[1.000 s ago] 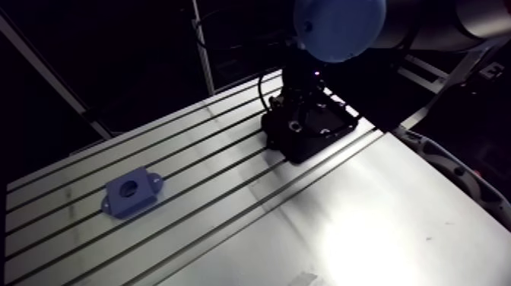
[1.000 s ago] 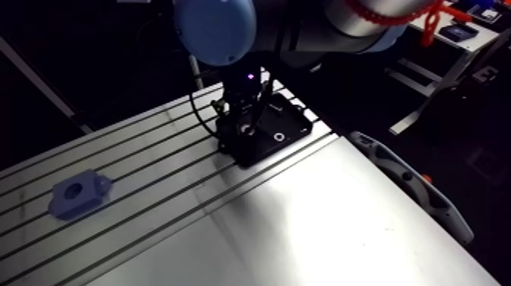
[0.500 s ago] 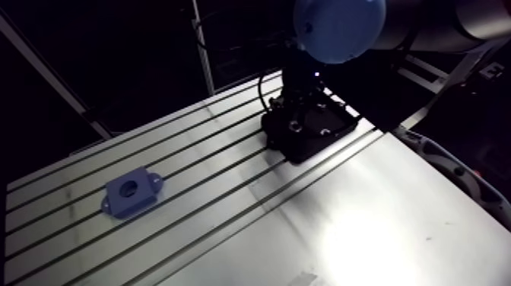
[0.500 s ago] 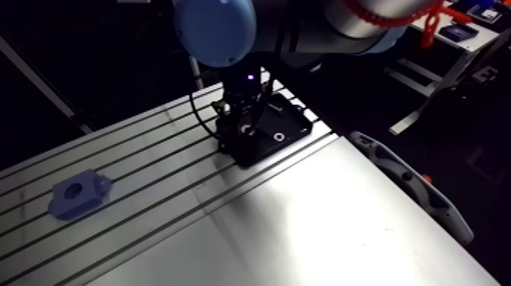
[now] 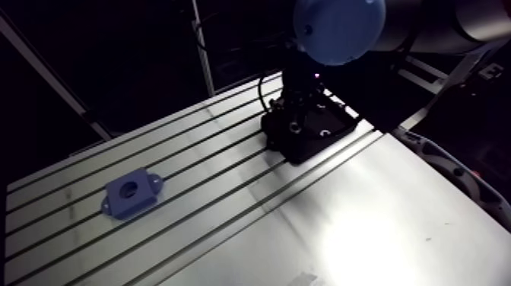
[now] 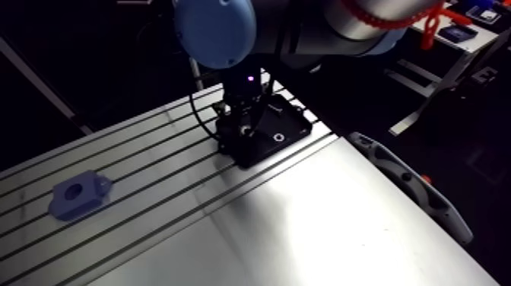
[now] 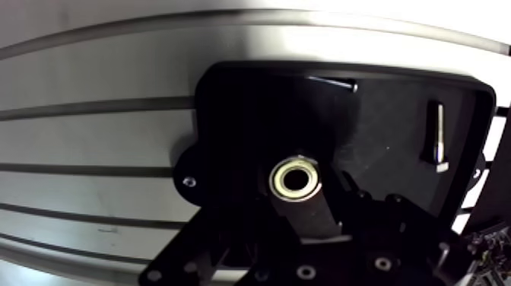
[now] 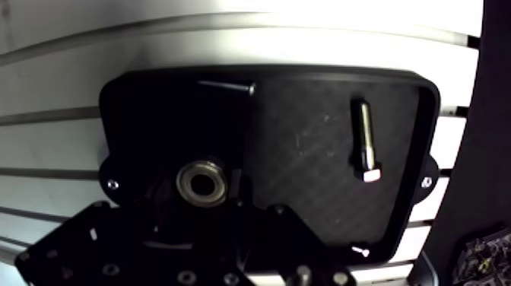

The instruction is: Pick up the bearing and press it into the housing until flush.

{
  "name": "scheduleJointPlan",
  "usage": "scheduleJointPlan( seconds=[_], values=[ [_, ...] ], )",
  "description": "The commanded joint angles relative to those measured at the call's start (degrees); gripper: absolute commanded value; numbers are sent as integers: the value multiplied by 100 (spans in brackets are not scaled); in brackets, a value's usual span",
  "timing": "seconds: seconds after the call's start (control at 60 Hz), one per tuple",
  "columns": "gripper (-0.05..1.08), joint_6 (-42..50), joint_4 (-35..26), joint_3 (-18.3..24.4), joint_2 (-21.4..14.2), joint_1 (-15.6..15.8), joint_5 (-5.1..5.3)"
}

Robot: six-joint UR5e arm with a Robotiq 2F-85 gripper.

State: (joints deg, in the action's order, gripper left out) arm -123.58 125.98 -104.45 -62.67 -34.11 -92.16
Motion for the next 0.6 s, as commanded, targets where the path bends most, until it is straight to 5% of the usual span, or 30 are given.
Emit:
scheduleJointPlan(
  seconds=[0.017,0.6],
  values=[
    [50,4,2,-10,-3,0,-17],
    [52,4,11,-54,-21,0,-17]
  ],
)
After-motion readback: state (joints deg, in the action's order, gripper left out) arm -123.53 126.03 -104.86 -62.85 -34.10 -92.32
